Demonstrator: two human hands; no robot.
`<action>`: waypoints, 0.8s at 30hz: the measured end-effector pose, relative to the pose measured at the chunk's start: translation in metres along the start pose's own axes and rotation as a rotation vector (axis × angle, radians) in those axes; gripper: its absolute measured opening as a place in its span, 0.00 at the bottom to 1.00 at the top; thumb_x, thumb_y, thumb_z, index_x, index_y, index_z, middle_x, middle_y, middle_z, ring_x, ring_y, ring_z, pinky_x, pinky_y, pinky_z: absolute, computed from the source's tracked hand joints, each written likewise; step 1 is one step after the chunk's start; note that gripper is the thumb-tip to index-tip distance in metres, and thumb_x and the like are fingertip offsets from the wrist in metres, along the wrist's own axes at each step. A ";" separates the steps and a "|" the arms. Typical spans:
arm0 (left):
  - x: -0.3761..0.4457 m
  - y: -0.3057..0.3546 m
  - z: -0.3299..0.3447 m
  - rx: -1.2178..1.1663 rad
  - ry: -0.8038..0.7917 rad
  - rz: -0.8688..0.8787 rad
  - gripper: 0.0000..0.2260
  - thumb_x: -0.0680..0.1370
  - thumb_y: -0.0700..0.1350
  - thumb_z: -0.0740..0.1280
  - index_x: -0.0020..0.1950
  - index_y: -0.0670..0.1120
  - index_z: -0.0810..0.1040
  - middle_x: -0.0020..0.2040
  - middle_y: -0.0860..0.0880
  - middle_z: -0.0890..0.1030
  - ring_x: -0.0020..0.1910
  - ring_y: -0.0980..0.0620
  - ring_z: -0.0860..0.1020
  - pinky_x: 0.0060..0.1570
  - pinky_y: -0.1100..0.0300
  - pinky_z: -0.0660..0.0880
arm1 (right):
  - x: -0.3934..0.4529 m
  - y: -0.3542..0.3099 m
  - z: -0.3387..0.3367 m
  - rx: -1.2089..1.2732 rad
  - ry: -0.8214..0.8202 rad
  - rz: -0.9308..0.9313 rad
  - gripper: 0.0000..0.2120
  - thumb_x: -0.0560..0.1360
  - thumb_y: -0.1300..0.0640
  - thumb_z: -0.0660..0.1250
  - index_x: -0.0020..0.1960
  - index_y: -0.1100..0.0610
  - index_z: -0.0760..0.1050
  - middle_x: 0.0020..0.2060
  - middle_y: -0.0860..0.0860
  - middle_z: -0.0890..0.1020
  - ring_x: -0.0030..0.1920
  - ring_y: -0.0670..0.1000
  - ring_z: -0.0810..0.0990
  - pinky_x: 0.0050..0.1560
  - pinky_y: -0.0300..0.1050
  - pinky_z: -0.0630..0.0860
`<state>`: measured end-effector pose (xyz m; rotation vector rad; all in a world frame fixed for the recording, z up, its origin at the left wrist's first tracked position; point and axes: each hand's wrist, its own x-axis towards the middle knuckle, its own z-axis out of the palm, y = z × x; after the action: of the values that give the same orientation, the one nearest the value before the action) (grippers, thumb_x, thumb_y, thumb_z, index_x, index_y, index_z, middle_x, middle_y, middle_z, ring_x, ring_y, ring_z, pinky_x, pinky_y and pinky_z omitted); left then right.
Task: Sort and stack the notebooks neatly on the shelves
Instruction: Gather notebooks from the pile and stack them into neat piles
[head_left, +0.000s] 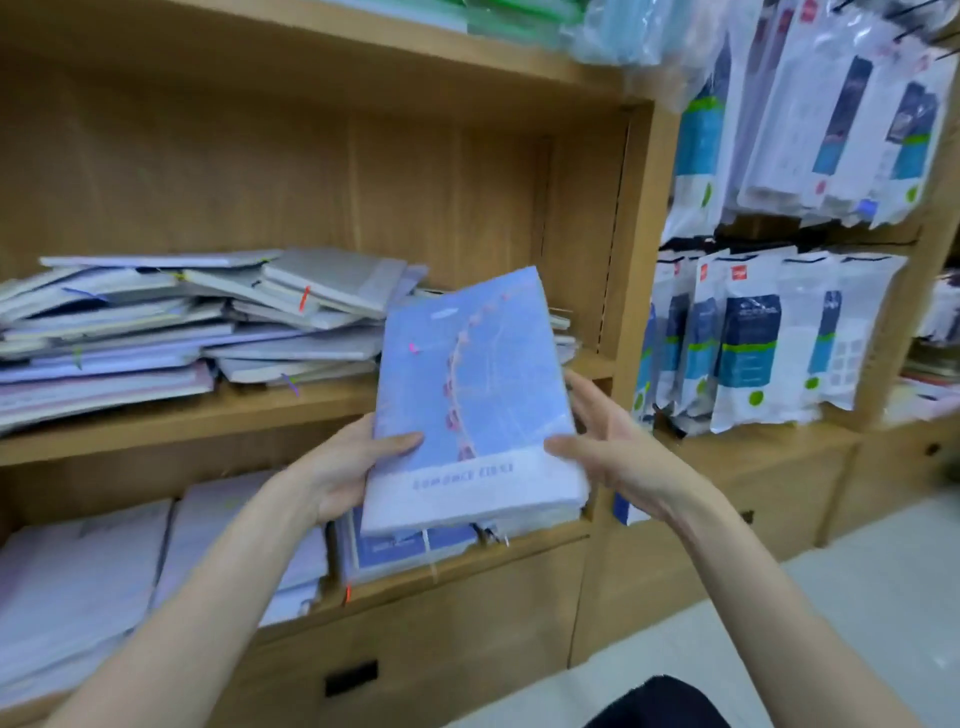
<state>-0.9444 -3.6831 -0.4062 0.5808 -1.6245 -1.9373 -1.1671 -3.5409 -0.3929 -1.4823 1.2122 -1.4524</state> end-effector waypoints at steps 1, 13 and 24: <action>-0.004 -0.016 0.000 0.029 0.049 0.000 0.19 0.66 0.36 0.74 0.55 0.44 0.76 0.47 0.47 0.84 0.43 0.50 0.83 0.38 0.57 0.80 | -0.004 0.015 -0.001 -0.049 -0.041 0.051 0.35 0.69 0.64 0.70 0.71 0.47 0.61 0.64 0.45 0.76 0.60 0.50 0.78 0.55 0.51 0.78; -0.077 -0.164 -0.067 0.387 0.256 -0.534 0.23 0.67 0.40 0.70 0.60 0.49 0.70 0.48 0.51 0.79 0.42 0.53 0.77 0.28 0.67 0.68 | -0.033 0.170 0.074 -0.135 -0.248 0.339 0.38 0.70 0.71 0.70 0.67 0.43 0.58 0.62 0.41 0.73 0.58 0.36 0.76 0.51 0.37 0.76; -0.079 -0.109 -0.167 0.251 0.509 -0.170 0.21 0.76 0.29 0.62 0.67 0.44 0.69 0.55 0.46 0.80 0.42 0.55 0.81 0.43 0.61 0.79 | 0.091 0.168 0.146 -0.156 -0.151 0.357 0.39 0.72 0.66 0.70 0.75 0.47 0.54 0.64 0.45 0.72 0.60 0.48 0.74 0.49 0.40 0.78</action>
<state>-0.7920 -3.7431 -0.5449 1.2344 -1.5216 -1.5267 -1.0527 -3.6937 -0.5388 -1.3625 1.4352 -1.0112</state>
